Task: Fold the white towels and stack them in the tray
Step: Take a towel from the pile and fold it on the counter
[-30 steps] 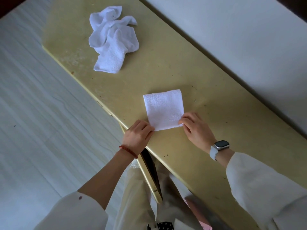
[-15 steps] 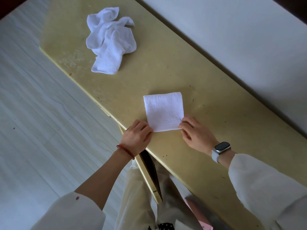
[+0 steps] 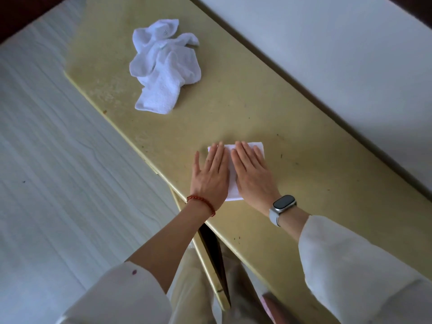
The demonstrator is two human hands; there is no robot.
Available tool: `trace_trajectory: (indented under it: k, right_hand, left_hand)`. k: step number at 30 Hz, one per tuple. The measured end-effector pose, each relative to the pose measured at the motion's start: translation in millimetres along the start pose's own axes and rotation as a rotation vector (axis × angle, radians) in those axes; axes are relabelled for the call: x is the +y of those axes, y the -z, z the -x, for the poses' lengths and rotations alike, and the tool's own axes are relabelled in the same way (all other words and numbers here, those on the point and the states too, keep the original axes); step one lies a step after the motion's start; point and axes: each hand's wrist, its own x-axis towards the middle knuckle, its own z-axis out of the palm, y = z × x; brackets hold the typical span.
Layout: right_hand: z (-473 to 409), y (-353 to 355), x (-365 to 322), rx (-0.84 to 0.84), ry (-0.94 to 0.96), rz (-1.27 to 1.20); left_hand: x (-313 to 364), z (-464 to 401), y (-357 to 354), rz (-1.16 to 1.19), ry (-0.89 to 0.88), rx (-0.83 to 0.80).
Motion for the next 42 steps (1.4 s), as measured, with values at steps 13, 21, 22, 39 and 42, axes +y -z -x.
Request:
trace_trajectory:
  k: [13,21,22,39,42]
  right_hand:
    - [6.6,12.5,32.9,-0.087,-0.153,-0.164]
    - [-37.4,42.5,62.4,-0.311,-0.258,-0.276]
    - [-40.1,43.4,61.9,-0.324,-0.265,-0.311]
    - [7.6,36.2,22.8,0.171,-0.215,-0.381]
    - [36.7,26.3,14.0,0.202,-0.201,-0.311]
  left_hand:
    - [-20.2,-0.5,11.8,0.026,0.019,-0.160]
    - [-34.0,-44.0,45.7,0.236,0.091,-0.124]
    - [-32.6,-48.2,47.4,0.219,0.075,-0.139]
    - [18.8,14.2,47.0,0.740,0.717,-0.402]
    - [5.8,4.0,51.4,0.587,0.648,-0.227]
